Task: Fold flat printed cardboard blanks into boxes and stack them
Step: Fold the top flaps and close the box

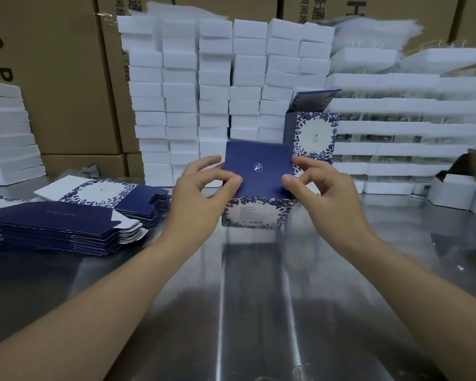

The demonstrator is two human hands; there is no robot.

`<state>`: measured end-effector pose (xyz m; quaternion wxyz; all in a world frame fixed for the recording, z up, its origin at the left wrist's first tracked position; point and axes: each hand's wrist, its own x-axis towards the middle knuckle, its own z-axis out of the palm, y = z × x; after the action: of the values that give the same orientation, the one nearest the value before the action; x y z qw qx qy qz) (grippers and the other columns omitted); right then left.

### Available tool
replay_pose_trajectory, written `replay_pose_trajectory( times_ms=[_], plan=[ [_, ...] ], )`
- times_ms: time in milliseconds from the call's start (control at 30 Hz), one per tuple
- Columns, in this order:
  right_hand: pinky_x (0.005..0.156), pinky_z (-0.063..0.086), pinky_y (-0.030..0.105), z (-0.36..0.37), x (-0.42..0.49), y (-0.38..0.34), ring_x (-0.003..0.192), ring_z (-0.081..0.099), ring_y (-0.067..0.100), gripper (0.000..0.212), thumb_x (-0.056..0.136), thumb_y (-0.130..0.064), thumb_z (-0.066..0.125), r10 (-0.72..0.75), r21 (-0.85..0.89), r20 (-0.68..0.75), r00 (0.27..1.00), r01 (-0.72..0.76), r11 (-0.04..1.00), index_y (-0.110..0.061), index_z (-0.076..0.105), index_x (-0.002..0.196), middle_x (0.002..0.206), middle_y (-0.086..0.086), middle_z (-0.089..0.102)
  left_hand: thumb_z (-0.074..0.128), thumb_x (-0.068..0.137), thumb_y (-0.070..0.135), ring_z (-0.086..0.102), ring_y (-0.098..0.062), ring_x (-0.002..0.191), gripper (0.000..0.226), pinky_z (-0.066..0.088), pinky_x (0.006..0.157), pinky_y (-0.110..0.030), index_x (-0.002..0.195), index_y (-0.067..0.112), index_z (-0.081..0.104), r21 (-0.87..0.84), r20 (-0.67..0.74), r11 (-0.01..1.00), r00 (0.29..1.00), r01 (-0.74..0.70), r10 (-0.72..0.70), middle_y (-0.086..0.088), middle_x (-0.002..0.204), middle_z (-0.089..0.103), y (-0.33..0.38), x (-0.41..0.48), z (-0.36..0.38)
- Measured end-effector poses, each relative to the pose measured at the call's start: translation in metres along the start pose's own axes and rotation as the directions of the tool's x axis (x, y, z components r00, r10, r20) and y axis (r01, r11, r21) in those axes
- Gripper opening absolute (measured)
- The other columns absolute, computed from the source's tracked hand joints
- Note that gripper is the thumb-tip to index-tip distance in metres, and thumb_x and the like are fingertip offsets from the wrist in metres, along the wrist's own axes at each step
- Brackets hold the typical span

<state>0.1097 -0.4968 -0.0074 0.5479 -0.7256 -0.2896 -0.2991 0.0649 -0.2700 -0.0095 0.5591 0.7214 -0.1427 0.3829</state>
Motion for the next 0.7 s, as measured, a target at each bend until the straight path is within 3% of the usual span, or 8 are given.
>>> replay_pose_trajectory(
  times_ms=[67,167,233,367,433,533,600,700],
  plan=[
    [0.114,0.044,0.04,0.003,-0.001,-0.002,0.132,0.057,0.005,0.006,0.092,-0.021,0.08,-0.02,-0.017,-0.014,1.0,0.02,1.0,-0.025,0.076,0.09,0.141,-0.008,0.057,0.078,0.093,0.005,0.057,-0.001,0.132,0.042,0.053,0.092,-0.013,0.126,0.029,0.072,0.009,0.059,0.999,0.997,-0.041,0.04,0.003,0.146,0.052,-0.002,-0.004,0.004],
    [0.098,0.058,0.03,0.005,-0.006,0.005,0.129,0.056,0.002,0.061,0.088,0.0,0.08,-0.023,-0.033,0.104,0.994,0.026,0.999,-0.043,0.063,0.128,0.156,-0.006,0.038,0.077,0.093,0.001,0.049,0.006,0.133,0.075,0.058,0.095,-0.02,0.151,0.041,0.051,0.133,0.189,0.99,0.982,-0.042,0.016,0.008,0.155,0.038,-0.011,-0.008,0.004],
    [0.09,0.062,0.029,0.007,-0.009,0.011,0.131,0.052,0.005,0.08,0.089,0.002,0.079,0.016,-0.127,0.198,0.98,0.01,0.992,-0.048,0.052,0.144,0.163,-0.01,0.027,0.076,0.092,0.0,0.043,0.007,0.135,0.082,0.057,0.096,-0.018,0.156,0.043,0.045,0.224,0.237,0.973,0.971,-0.05,-0.005,0.011,0.16,0.031,-0.017,-0.009,0.004],
    [0.097,0.059,0.04,0.012,-0.012,0.026,0.126,0.055,0.015,0.072,0.09,-0.011,0.081,0.056,-0.302,0.242,0.969,0.021,0.953,-0.041,0.052,0.149,0.16,-0.01,0.029,0.077,0.095,0.013,0.053,-0.008,0.131,0.059,0.061,0.087,-0.022,0.142,0.043,0.058,0.295,0.236,0.952,0.972,-0.077,0.005,0.012,0.151,0.036,-0.025,-0.011,0.005],
    [0.107,0.053,0.042,0.012,-0.014,0.028,0.13,0.052,0.014,0.065,0.09,-0.02,0.081,0.029,-0.319,0.22,0.975,0.044,0.947,-0.039,0.055,0.146,0.157,-0.011,0.034,0.076,0.096,0.021,0.053,-0.006,0.131,0.05,0.061,0.091,-0.029,0.139,0.041,0.061,0.327,0.226,0.94,0.974,-0.099,0.024,0.015,0.149,0.038,-0.028,-0.011,0.004],
    [0.115,0.041,0.034,0.012,-0.013,0.025,0.141,0.043,0.008,0.055,0.091,-0.028,0.08,-0.059,-0.387,0.201,0.978,0.135,0.912,-0.033,0.058,0.141,0.156,-0.012,0.042,0.071,0.099,0.026,0.04,0.008,0.138,0.046,0.058,0.1,-0.038,0.142,0.038,0.058,0.365,0.256,0.917,0.964,-0.161,0.067,0.023,0.158,0.034,-0.027,-0.011,0.004],
    [0.111,0.044,0.034,0.013,-0.013,0.023,0.131,0.048,0.004,0.052,0.091,-0.026,0.078,-0.07,-0.37,0.191,0.979,0.138,0.919,-0.029,0.057,0.139,0.144,-0.014,0.051,0.069,0.101,0.027,0.037,0.003,0.144,0.047,0.052,0.109,-0.043,0.145,0.034,0.056,0.407,0.281,0.893,0.957,-0.192,0.078,0.022,0.161,0.036,-0.027,-0.011,0.004],
    [0.11,0.044,0.03,0.014,-0.015,0.022,0.128,0.049,0.004,0.056,0.095,-0.025,0.075,-0.05,-0.362,0.191,0.98,0.118,0.925,-0.027,0.053,0.146,0.142,-0.013,0.052,0.066,0.102,0.026,0.041,-0.002,0.141,0.047,0.05,0.11,-0.045,0.147,0.033,0.053,0.433,0.3,0.877,0.951,-0.207,0.076,0.019,0.153,0.045,-0.027,-0.011,0.004]
  ],
)
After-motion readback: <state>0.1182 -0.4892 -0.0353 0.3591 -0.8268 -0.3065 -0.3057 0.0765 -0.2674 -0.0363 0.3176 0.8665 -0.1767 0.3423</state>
